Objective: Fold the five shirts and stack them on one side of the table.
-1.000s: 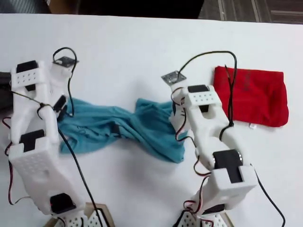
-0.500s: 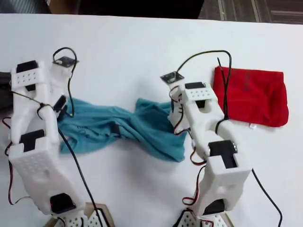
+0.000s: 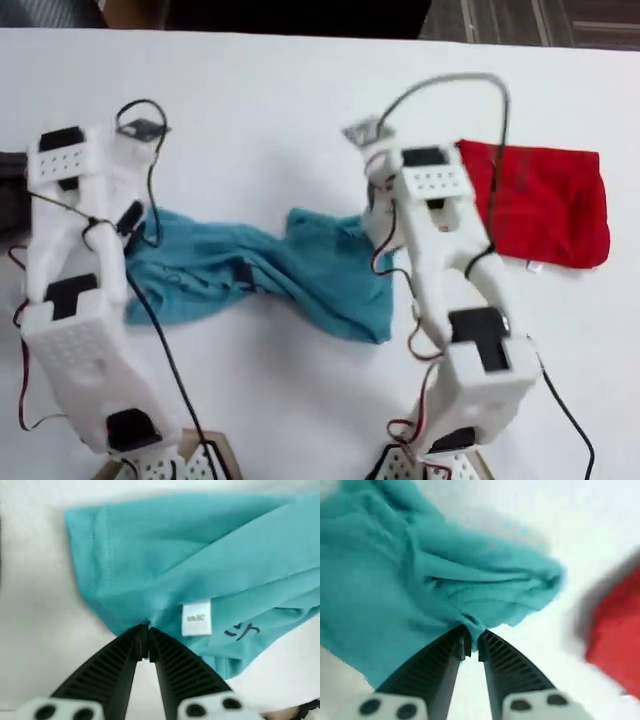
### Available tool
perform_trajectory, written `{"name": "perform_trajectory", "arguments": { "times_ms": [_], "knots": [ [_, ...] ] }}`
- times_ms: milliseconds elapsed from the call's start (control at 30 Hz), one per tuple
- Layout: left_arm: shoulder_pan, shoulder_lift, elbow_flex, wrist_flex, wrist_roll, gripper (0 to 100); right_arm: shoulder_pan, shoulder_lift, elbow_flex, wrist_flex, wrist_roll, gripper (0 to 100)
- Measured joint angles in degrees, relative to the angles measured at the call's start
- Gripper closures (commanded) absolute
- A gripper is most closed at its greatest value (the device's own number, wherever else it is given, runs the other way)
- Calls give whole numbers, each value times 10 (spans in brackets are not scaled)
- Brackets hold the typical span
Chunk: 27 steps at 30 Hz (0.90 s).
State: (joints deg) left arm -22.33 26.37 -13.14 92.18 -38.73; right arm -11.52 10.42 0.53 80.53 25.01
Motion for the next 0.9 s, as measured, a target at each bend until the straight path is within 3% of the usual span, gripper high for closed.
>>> {"name": "perform_trajectory", "arguments": {
  "times_ms": [233, 667, 900],
  "knots": [
    [83, 0, -239, 87, 49, 975, 15, -32, -236, 76, 53, 977],
    [95, 0, -667, 92, 129, 975, 76, 70, -695, 105, 76, 978],
    [98, -1, -728, 92, 133, 975, 76, 63, -795, 146, 77, 978]
  ]
}}
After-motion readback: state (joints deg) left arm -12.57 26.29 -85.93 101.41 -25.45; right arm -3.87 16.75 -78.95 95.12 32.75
